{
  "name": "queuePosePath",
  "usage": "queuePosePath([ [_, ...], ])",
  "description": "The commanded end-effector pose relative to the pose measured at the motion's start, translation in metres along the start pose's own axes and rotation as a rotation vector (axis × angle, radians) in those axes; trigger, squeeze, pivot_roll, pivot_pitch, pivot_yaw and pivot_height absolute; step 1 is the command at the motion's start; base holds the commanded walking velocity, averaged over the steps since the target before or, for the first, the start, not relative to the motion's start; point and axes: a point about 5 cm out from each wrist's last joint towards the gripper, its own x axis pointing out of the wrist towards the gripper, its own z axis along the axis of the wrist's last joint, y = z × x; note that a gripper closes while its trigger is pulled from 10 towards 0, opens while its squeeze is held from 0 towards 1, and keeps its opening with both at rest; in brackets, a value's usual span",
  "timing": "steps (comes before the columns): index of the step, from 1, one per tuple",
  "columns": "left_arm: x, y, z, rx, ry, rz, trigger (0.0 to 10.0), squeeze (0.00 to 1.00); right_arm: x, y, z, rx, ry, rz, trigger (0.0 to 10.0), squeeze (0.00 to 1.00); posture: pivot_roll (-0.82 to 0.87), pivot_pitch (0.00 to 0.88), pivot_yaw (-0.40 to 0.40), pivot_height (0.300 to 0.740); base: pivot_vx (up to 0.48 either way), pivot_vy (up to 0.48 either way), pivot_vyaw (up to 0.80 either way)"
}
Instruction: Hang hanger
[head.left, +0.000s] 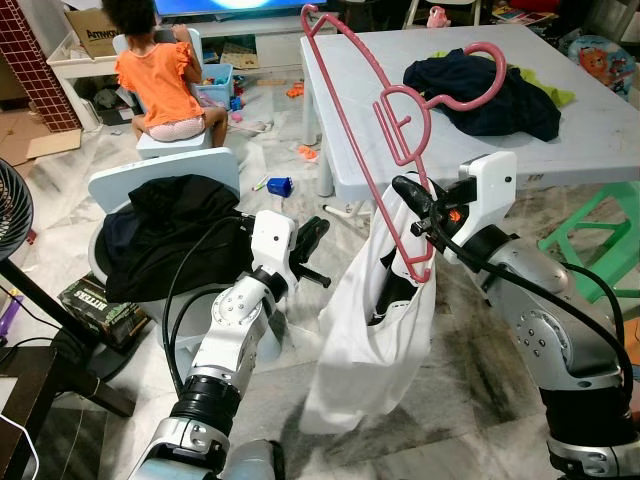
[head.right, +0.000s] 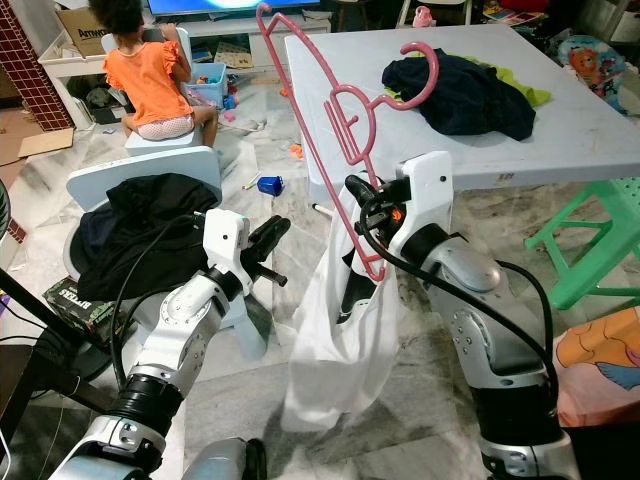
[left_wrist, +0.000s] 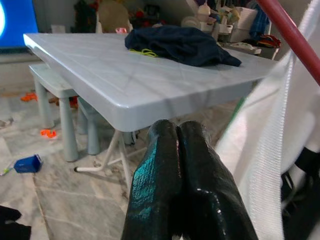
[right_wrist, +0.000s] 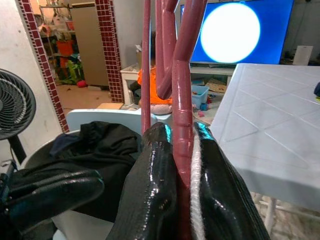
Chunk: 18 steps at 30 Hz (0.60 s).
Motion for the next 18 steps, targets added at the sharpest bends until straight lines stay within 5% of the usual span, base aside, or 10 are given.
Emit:
queuePosePath([
  [1,-0.001,-0.008,-0.005,-0.009,0.050,-0.066,0.0,0.00,0.004,0.006,0.021,-0.025,-0.091,0.050,10.0,0.00,-0.06,0.000,0.018,0.740,0.000,0.000,0.00],
  [2,-0.001,-0.013,-0.008,-0.028,0.076,-0.109,9.3,0.00,0.005,0.008,0.023,-0.021,-0.097,0.065,10.0,0.00,-0.06,0.000,0.018,0.740,0.000,0.000,0.00],
  [3,-0.002,-0.022,-0.011,-0.061,0.096,-0.191,10.0,0.00,0.007,0.012,0.025,-0.022,-0.108,0.092,10.0,0.00,-0.06,0.000,0.018,0.740,0.000,0.000,0.00],
  [4,-0.003,-0.025,-0.011,-0.074,0.095,-0.227,10.0,0.00,0.007,0.013,0.026,-0.025,-0.112,0.102,10.0,0.00,-0.06,0.000,0.018,0.740,0.000,0.000,0.00],
  [5,-0.005,-0.028,-0.012,-0.042,0.102,-0.255,10.0,1.00,0.008,0.016,0.029,-0.026,-0.122,0.124,10.0,0.00,-0.06,0.000,0.018,0.740,0.000,0.000,0.00],
  [11,-0.010,-0.030,-0.019,0.050,0.133,-0.321,10.0,1.00,0.007,0.029,0.042,-0.016,-0.148,0.251,10.0,0.00,-0.06,0.000,0.018,0.740,0.000,0.000,0.00],
  [18,-0.009,-0.015,-0.013,0.179,0.105,-0.226,10.0,1.00,-0.009,0.038,0.055,-0.021,-0.128,0.442,10.0,0.00,-0.07,0.000,0.020,0.740,0.000,0.000,0.00],
])
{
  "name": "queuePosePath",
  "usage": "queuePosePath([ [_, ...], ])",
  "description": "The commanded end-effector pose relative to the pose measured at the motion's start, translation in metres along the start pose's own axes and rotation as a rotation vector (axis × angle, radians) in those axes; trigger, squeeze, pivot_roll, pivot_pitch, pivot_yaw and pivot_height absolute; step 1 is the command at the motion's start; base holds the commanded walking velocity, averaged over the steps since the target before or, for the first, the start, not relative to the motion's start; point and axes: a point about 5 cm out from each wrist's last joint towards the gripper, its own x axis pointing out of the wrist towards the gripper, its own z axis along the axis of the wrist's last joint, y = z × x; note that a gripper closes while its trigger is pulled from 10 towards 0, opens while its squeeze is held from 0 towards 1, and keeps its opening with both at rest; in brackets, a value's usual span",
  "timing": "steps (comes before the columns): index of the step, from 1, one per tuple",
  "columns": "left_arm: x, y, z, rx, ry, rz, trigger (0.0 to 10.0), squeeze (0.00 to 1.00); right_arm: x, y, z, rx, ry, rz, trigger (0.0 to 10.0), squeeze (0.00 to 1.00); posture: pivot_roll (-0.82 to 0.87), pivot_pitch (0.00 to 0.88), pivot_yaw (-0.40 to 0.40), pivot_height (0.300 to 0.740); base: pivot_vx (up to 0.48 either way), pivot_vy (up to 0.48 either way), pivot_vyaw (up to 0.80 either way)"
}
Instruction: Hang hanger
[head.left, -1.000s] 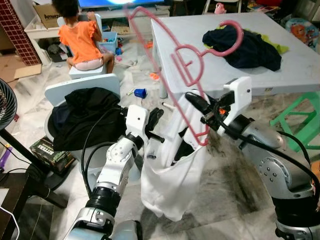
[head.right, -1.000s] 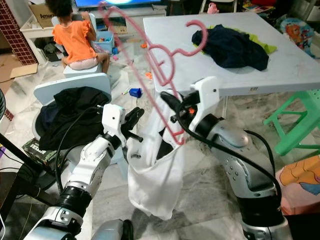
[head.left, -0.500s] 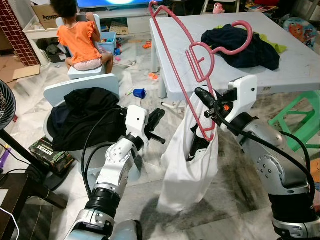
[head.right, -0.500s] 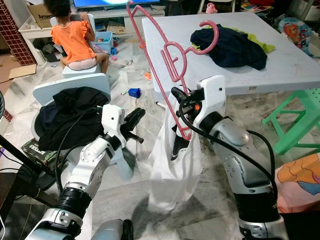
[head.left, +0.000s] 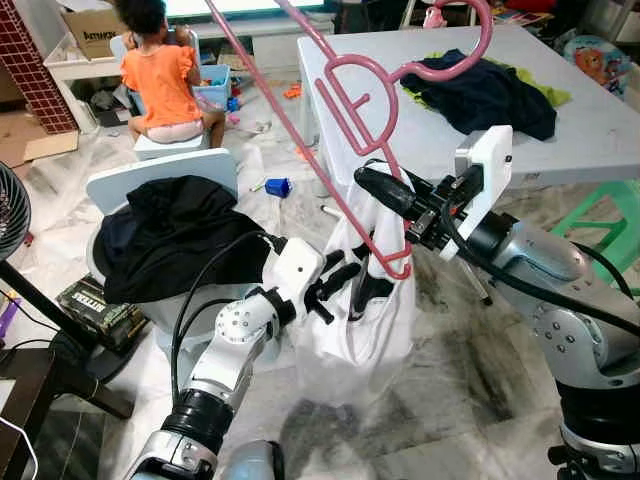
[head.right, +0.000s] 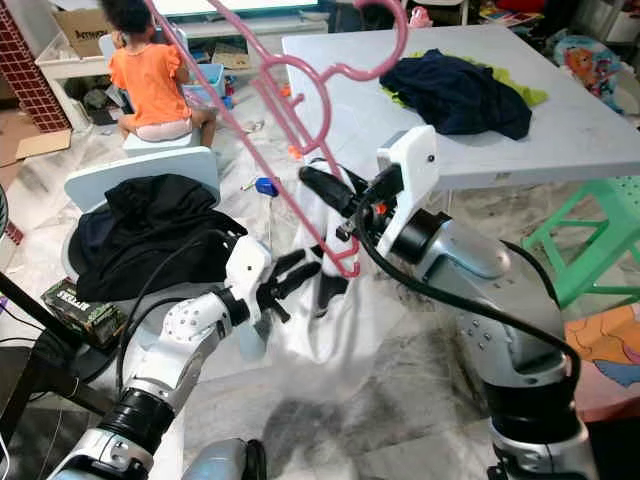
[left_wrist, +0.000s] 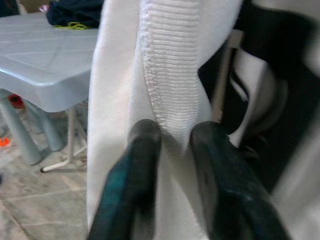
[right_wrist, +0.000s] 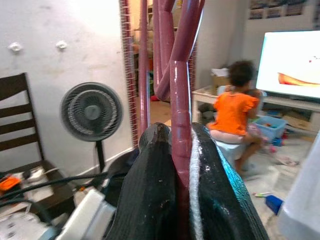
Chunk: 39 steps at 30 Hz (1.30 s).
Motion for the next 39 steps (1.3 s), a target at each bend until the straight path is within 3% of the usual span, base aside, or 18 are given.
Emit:
queuePosePath([
  [1,0.001,0.010,0.004,0.047,-0.005,0.061,10.0,1.00,-0.001,0.009,0.019,-0.025,-0.049,0.094,10.0,0.00,-0.07,0.000,0.021,0.740,0.000,0.000,0.00],
  [5,0.002,0.012,0.007,0.064,-0.019,0.068,10.0,1.00,-0.005,0.008,0.017,-0.027,-0.020,0.103,10.0,0.00,-0.07,0.000,0.021,0.740,0.000,0.000,0.00],
  [7,0.003,0.002,0.004,0.074,-0.006,-0.001,10.0,1.00,-0.004,-0.008,0.007,-0.109,0.043,-0.018,10.0,0.00,-0.07,0.000,0.020,0.740,0.000,0.000,0.00],
  [8,0.002,-0.005,0.003,0.083,0.008,-0.053,10.0,0.99,-0.004,-0.018,-0.003,-0.201,0.122,-0.100,10.0,0.00,-0.06,0.000,0.021,0.740,0.000,0.000,0.00],
  [9,0.000,-0.009,0.001,0.100,0.022,-0.087,10.0,0.82,-0.005,-0.025,-0.011,-0.289,0.185,-0.146,10.0,0.00,-0.06,0.000,0.021,0.740,0.000,0.000,0.00],
  [10,-0.006,-0.014,-0.002,0.115,0.049,-0.143,10.0,1.00,-0.012,-0.035,-0.025,-0.418,0.305,-0.207,10.0,0.00,-0.06,0.000,0.020,0.740,0.000,0.000,0.00],
  [12,-0.022,-0.022,-0.012,0.187,0.130,-0.279,10.0,1.00,-0.020,-0.047,-0.033,-0.418,0.351,-0.298,10.0,0.00,-0.05,0.000,0.019,0.740,0.000,0.000,0.00],
  [14,-0.035,-0.024,-0.009,0.268,0.144,-0.337,10.0,1.00,-0.025,-0.049,-0.042,-0.476,0.403,-0.271,10.0,0.00,-0.05,0.000,0.019,0.740,0.000,0.000,0.00],
  [15,-0.039,-0.021,-0.001,0.347,0.120,-0.332,10.0,1.00,-0.031,-0.048,-0.049,-0.503,0.446,-0.226,10.0,0.00,-0.05,0.000,0.022,0.740,0.000,0.000,0.00],
  [18,-0.053,0.000,0.025,0.417,0.059,-0.272,10.0,1.00,-0.051,-0.050,-0.060,-0.562,0.548,-0.121,10.0,0.00,-0.04,0.000,0.021,0.740,0.000,0.000,0.00],
  [21,-0.062,0.013,0.033,0.475,0.084,-0.280,10.0,1.00,-0.064,-0.053,-0.067,-0.616,0.631,-0.039,10.0,0.00,-0.03,0.000,0.019,0.740,0.000,0.000,0.00],
  [30,-0.064,0.018,0.036,0.493,0.104,-0.309,10.0,1.00,-0.070,-0.057,-0.088,-0.671,0.729,0.026,10.0,0.00,-0.03,0.000,0.019,0.740,0.000,0.000,0.00],
  [31,-0.064,0.021,0.037,0.489,0.098,-0.290,10.0,0.94,-0.072,-0.057,-0.090,-0.682,0.743,0.050,10.0,0.00,-0.03,0.000,0.019,0.740,0.000,0.000,0.00],
  [33,-0.063,0.024,0.040,0.488,0.079,-0.262,10.0,0.54,-0.075,-0.057,-0.092,-0.670,0.755,0.062,10.0,0.00,-0.03,0.000,0.018,0.740,0.000,0.000,0.00],
  [36,-0.063,0.025,0.042,0.480,0.067,-0.246,10.0,0.55,-0.078,-0.056,-0.093,-0.677,0.762,0.089,10.0,0.00,-0.03,0.000,0.018,0.740,0.000,0.000,0.00],
  [37,-0.065,0.025,0.038,0.485,0.084,-0.259,10.0,0.46,-0.079,-0.056,-0.093,-0.682,0.763,0.101,10.0,0.00,-0.03,0.000,0.018,0.740,0.000,0.000,0.00],
  [38,-0.066,0.025,0.035,0.484,0.097,-0.271,10.0,0.31,-0.080,-0.056,-0.092,-0.684,0.762,0.113,10.0,0.00,-0.03,0.000,0.018,0.740,0.000,0.000,0.00],
  [39,-0.068,0.024,0.031,0.474,0.109,-0.281,10.0,0.00,-0.081,-0.056,-0.091,-0.692,0.758,0.127,10.0,0.00,-0.03,0.000,0.018,0.740,0.000,0.000,0.00],
])
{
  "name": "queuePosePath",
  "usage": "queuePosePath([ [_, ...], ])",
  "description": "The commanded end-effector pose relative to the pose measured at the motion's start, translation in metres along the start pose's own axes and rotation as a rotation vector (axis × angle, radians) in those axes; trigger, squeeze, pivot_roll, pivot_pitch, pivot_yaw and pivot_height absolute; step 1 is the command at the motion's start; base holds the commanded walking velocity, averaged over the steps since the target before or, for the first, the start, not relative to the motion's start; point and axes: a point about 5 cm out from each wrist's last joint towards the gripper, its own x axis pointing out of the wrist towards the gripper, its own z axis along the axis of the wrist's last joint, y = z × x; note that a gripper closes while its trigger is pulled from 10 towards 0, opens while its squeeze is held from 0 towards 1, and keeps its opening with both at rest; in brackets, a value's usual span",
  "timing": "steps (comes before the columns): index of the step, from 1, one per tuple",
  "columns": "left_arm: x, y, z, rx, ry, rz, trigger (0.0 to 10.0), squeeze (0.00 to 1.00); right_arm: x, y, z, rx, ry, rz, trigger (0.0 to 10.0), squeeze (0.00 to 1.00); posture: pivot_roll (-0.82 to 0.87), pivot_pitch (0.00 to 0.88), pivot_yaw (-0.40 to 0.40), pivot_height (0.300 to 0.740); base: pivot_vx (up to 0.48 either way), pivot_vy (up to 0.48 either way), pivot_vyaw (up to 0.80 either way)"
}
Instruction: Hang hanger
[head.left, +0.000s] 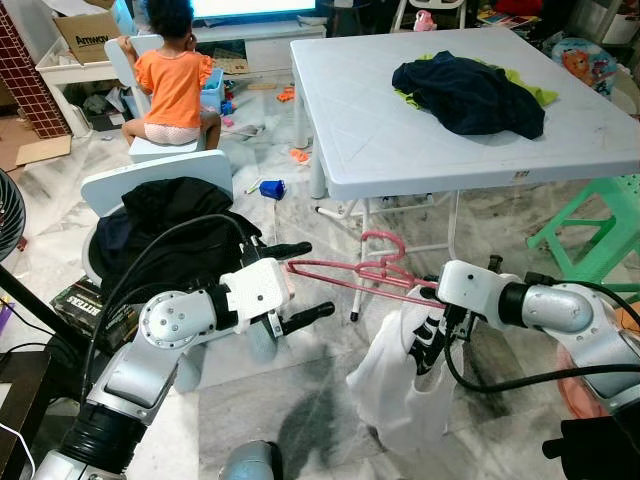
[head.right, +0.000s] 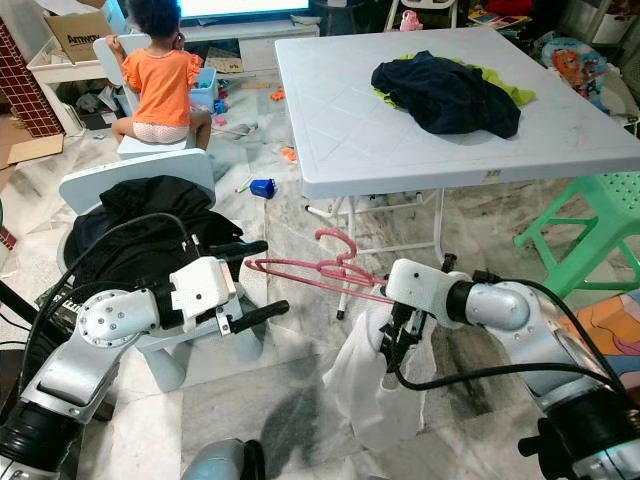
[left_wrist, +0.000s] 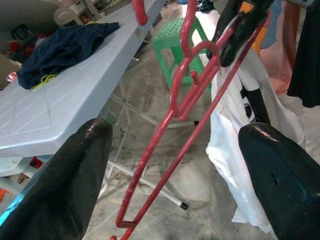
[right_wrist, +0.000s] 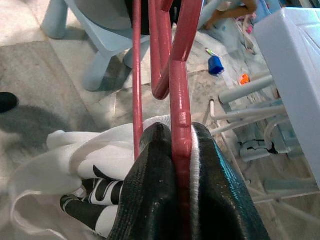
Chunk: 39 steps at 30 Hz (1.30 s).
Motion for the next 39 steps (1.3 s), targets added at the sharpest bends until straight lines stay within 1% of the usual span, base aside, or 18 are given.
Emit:
queuePosePath([
  [1,-0.004,-0.003,-0.008,-0.008,0.033,-0.034,10.0,0.00,-0.007,-0.006,0.004,-0.049,-0.029,0.001,10.0,0.00,-0.03,0.000,0.019,0.740,0.000,0.000,0.00],
  [3,-0.006,-0.007,-0.013,-0.026,0.049,-0.067,10.0,0.00,-0.011,-0.005,0.004,-0.067,-0.044,0.026,10.0,0.00,-0.03,0.000,0.019,0.740,0.000,0.000,0.00],
  [5,-0.008,-0.012,-0.016,-0.080,0.054,-0.119,10.0,0.00,-0.017,-0.006,0.005,-0.083,-0.067,0.059,10.0,0.00,-0.04,0.000,0.023,0.740,0.000,0.000,0.00],
  [9,-0.009,-0.015,-0.019,-0.096,0.064,-0.161,10.0,0.00,-0.023,-0.006,0.006,-0.082,-0.086,0.098,10.0,0.00,-0.04,0.000,0.026,0.740,0.000,0.000,0.00],
  [13,-0.006,-0.011,-0.023,-0.113,0.066,-0.182,9.7,0.00,-0.033,-0.005,0.004,-0.095,-0.086,0.191,10.0,0.00,-0.05,0.000,0.029,0.740,0.000,0.000,0.00],
  [14,-0.004,-0.011,-0.023,-0.120,0.060,-0.193,5.5,0.00,-0.033,-0.005,0.003,-0.108,-0.078,0.210,10.0,0.00,-0.05,0.000,0.029,0.740,0.000,0.000,0.00],
  [15,-0.004,-0.011,-0.023,-0.123,0.058,-0.195,5.5,0.00,-0.034,-0.005,0.003,-0.112,-0.077,0.216,10.0,0.00,-0.05,0.000,0.030,0.740,0.000,0.000,0.00],
  [17,-0.001,-0.011,-0.024,-0.131,0.056,-0.212,0.0,0.00,-0.034,-0.003,0.003,-0.120,-0.082,0.247,10.0,0.00,-0.05,0.000,0.030,0.740,0.000,0.000,0.00],
  [21,0.002,-0.011,-0.025,-0.148,0.047,-0.233,0.0,0.00,-0.035,-0.003,0.006,-0.123,-0.098,0.263,10.0,0.00,-0.05,0.000,0.030,0.740,0.000,0.000,0.00],
  [30,0.008,-0.022,-0.028,-0.170,0.052,-0.316,0.0,0.00,-0.035,-0.004,0.010,-0.133,-0.117,0.279,10.0,0.00,-0.06,0.000,0.029,0.740,0.000,0.000,0.00],
  [31,0.009,-0.023,-0.029,-0.174,0.055,-0.331,1.4,0.00,-0.035,-0.005,0.012,-0.134,-0.122,0.281,10.0,0.00,-0.06,0.000,0.028,0.740,0.000,0.000,0.00],
  [32,0.009,-0.024,-0.029,-0.176,0.057,-0.336,1.4,0.00,-0.035,-0.005,0.012,-0.134,-0.124,0.281,10.0,0.00,-0.06,0.000,0.028,0.740,0.000,0.000,0.00],
  [33,0.009,-0.024,-0.029,-0.169,0.057,-0.342,4.1,0.00,-0.035,-0.005,0.012,-0.137,-0.124,0.284,10.0,0.00,-0.06,0.000,0.028,0.740,0.000,0.000,0.00],
  [34,0.010,-0.023,-0.029,-0.165,0.056,-0.341,4.5,0.00,-0.035,-0.005,0.012,-0.139,-0.124,0.285,10.0,0.00,-0.06,0.000,0.028,0.740,0.000,0.000,0.00],
  [35,0.010,-0.023,-0.029,-0.165,0.055,-0.341,4.2,0.00,-0.035,-0.005,0.012,-0.140,-0.124,0.287,10.0,0.00,-0.06,0.000,0.028,0.740,0.000,0.000,0.00],
  [36,0.011,-0.023,-0.030,-0.161,0.058,-0.347,2.3,0.00,-0.035,-0.005,0.013,-0.143,-0.125,0.290,10.0,0.00,-0.06,0.000,0.028,0.740,0.000,0.000,0.00],
  [38,0.011,-0.023,-0.030,-0.159,0.060,-0.350,2.3,0.00,-0.035,-0.005,0.013,-0.144,-0.125,0.292,10.0,0.00,-0.06,0.000,0.028,0.740,0.000,0.000,0.00],
  [39,0.011,-0.023,-0.030,-0.158,0.060,-0.353,0.0,0.00,-0.035,-0.005,0.013,-0.144,-0.126,0.292,10.0,0.00,-0.06,0.000,0.028,0.740,0.000,0.000,0.00],
])
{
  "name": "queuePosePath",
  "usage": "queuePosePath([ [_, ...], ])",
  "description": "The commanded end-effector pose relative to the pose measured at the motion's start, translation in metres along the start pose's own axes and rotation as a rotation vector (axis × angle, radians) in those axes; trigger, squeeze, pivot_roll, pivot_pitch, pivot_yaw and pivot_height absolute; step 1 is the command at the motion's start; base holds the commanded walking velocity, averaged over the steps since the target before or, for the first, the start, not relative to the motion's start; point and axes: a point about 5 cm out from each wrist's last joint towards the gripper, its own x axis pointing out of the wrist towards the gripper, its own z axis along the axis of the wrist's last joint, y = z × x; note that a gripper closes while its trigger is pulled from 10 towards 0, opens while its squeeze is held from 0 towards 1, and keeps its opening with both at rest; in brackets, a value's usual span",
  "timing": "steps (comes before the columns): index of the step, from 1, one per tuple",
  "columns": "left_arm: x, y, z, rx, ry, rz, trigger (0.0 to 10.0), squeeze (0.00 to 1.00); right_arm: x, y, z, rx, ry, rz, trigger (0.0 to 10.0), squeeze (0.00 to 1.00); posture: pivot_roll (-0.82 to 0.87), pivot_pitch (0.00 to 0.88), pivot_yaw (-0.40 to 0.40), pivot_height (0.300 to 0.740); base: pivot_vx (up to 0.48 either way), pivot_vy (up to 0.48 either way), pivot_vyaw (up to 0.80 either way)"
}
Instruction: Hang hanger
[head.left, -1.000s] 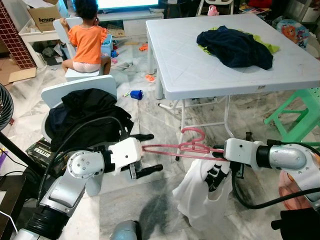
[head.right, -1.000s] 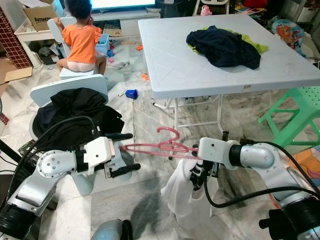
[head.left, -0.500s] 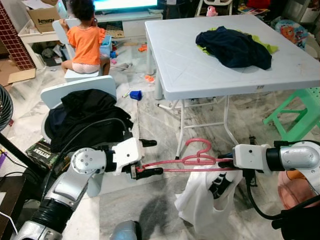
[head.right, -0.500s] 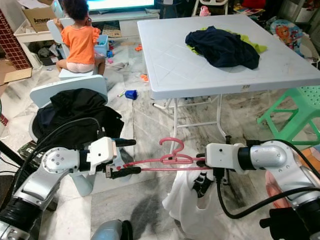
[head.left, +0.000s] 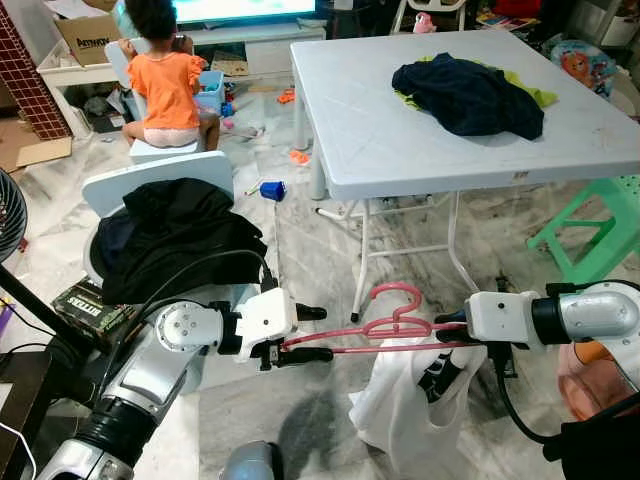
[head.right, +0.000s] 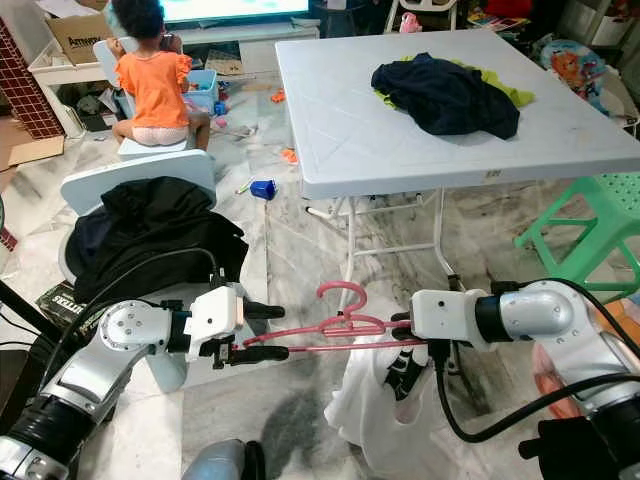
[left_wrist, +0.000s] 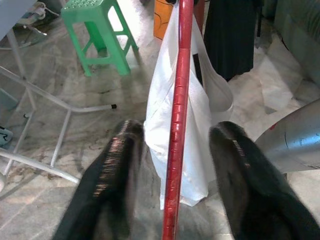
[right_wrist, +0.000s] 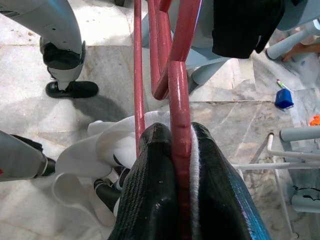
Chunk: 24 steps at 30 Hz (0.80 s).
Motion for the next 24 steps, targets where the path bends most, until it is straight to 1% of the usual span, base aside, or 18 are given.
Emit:
queuePosePath([
  [1,0.000,0.003,0.002,0.024,0.012,-0.009,0.0,0.00,-0.007,-0.011,0.013,-0.060,-0.041,-0.036,10.0,0.00,-0.06,0.000,0.028,0.740,0.000,0.000,0.00],
  [6,0.000,0.003,0.000,0.034,0.023,-0.020,0.0,0.00,-0.007,-0.011,0.014,-0.059,-0.045,-0.034,10.0,0.00,-0.06,0.000,0.027,0.740,0.000,0.000,0.00],
  [7,0.000,0.003,-0.001,0.038,0.026,-0.024,2.9,0.00,-0.007,-0.011,0.014,-0.059,-0.046,-0.034,10.0,0.00,-0.06,0.000,0.027,0.740,0.000,0.000,0.00],
  [8,0.000,0.003,-0.002,0.041,0.031,-0.027,4.8,0.00,-0.007,-0.011,0.014,-0.059,-0.047,-0.034,10.0,0.00,-0.06,0.000,0.027,0.740,0.000,0.000,0.00],
  [9,0.001,0.002,-0.002,0.037,0.034,-0.035,10.0,0.00,-0.007,-0.011,0.015,-0.059,-0.049,-0.033,10.0,0.00,-0.07,0.000,0.027,0.740,0.000,0.000,0.00],
  [18,0.005,0.002,-0.003,0.032,0.034,-0.053,10.0,0.00,-0.006,-0.014,0.020,-0.064,-0.066,-0.035,10.0,0.00,-0.07,0.000,0.027,0.740,0.000,0.000,0.00],
  [20,0.009,0.003,-0.005,0.031,0.032,-0.051,10.0,0.00,-0.005,-0.015,0.023,-0.068,-0.079,-0.032,10.0,0.00,-0.07,0.000,0.025,0.740,0.000,0.000,0.00],
  [22,0.010,0.003,-0.005,0.030,0.031,-0.051,10.0,0.00,-0.005,-0.015,0.024,-0.068,-0.082,-0.031,10.0,0.00,-0.07,0.000,0.025,0.740,0.000,0.000,0.00],
  [23,0.011,0.003,-0.005,0.028,0.026,-0.049,3.8,0.00,-0.005,-0.015,0.024,-0.068,-0.084,-0.031,10.0,0.00,-0.07,0.000,0.026,0.740,0.000,0.000,0.00],
  [24,0.011,0.004,-0.004,0.027,0.022,-0.047,3.8,0.00,-0.005,-0.015,0.024,-0.068,-0.084,-0.030,10.0,0.00,-0.07,0.000,0.026,0.740,0.000,0.000,0.00],
])
